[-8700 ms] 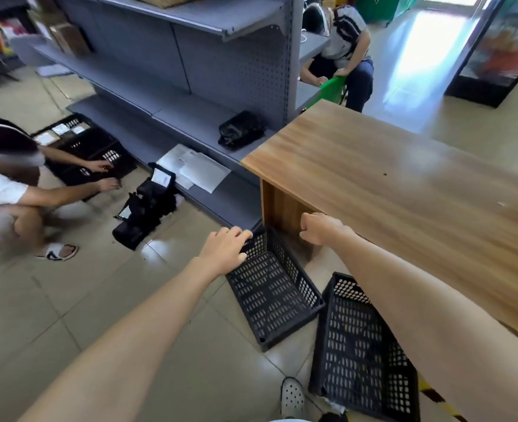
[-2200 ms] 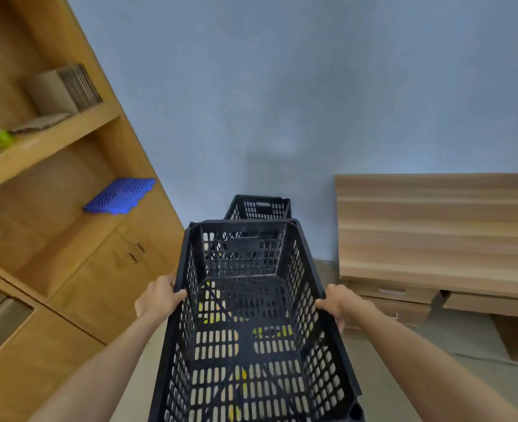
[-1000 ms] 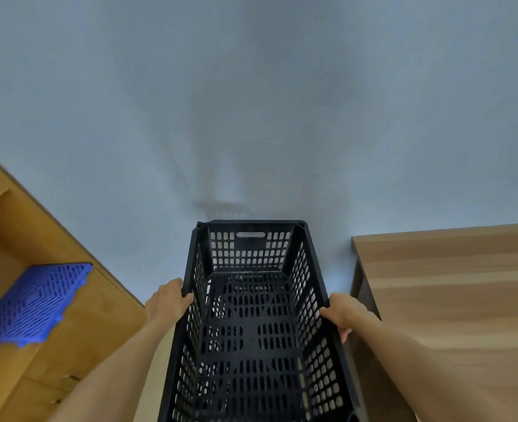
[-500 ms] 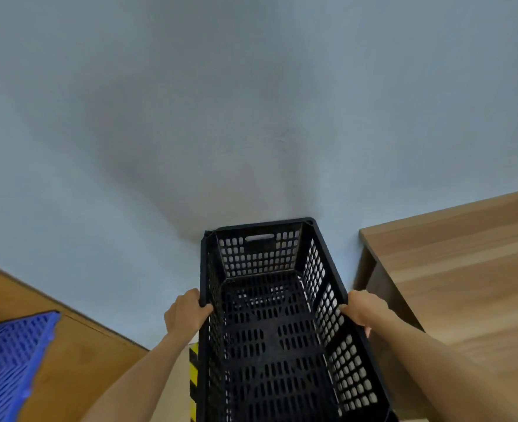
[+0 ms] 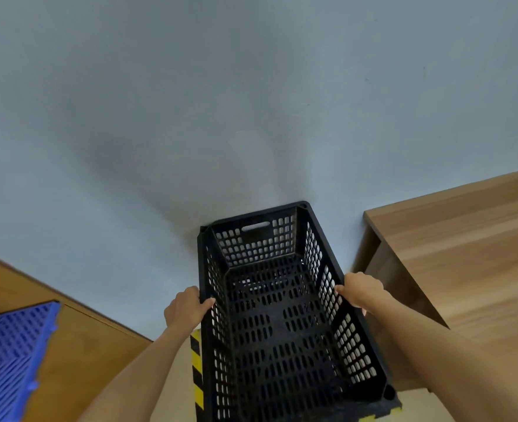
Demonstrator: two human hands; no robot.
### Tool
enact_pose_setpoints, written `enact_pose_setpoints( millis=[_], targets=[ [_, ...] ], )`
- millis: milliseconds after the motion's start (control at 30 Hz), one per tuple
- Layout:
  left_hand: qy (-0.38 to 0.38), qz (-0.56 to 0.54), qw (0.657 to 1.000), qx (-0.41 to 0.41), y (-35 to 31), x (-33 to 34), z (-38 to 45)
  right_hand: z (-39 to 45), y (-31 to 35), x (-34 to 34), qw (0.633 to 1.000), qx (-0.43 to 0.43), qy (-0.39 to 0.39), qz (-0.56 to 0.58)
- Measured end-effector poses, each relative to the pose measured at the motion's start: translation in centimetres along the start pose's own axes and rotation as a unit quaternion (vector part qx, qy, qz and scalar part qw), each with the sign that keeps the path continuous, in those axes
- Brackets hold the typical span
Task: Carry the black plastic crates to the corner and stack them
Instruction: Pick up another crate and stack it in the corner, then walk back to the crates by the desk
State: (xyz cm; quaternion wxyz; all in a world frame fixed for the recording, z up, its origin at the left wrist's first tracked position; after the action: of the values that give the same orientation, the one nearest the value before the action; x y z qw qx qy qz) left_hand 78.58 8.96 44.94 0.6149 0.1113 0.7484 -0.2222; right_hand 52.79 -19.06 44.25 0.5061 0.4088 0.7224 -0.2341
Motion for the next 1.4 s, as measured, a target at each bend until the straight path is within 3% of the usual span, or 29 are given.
enact_pose_setpoints(
  millis=[167, 467, 633, 867, 1067, 1233, 1400],
  targets=[
    [0.009, 0.002, 1.0, -0.006, 1.8, -0.4, -0.2, -0.4, 1.5, 0.7, 1.0, -0.011, 0.0, 0.003],
    [0.137, -0.044, 0.989, 0.013, 2.8, -1.1, 0.8, -1.0, 1.4, 1.2, 0.998, -0.013, -0.009, -0.058],
    [0.084, 0.125, 0.985, 0.081, 1.2, -2.0, 0.0, -1.8, 0.8, 1.3, 0.999, -0.011, -0.024, -0.041],
    [0.003, 0.317, 0.932, 0.178, -2.6, -2.5, -1.1, -3.0, -1.2, 0.9, 0.999, -0.032, -0.023, -0.015],
    [0.048, 0.25, 0.933, 0.255, -9.7, -0.6, -2.6, -5.0, -7.6, 0.8, 0.997, -0.044, 0.024, 0.058],
    [0.004, 0.144, 0.932, 0.333, -19.5, 0.6, -4.4, -8.1, -16.9, 0.7, 0.997, 0.025, 0.037, 0.056],
    [0.007, 0.098, 0.885, 0.455, -29.3, 1.8, -7.8, -11.8, -25.1, 0.1, 0.991, 0.102, 0.024, 0.083]
  ],
)
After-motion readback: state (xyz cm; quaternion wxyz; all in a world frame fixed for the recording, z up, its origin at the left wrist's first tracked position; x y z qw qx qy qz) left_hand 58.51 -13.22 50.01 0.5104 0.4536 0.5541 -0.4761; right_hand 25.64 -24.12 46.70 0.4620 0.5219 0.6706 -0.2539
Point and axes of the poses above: each hand's wrist, its own z-axis towards the middle knuckle, its own x-axis out of the palm, y = z × x, the point moved 3 cm from there along z, towards the middle knuckle, and after that the axes turned 9 degrees about -y, right-handed, at the moved point
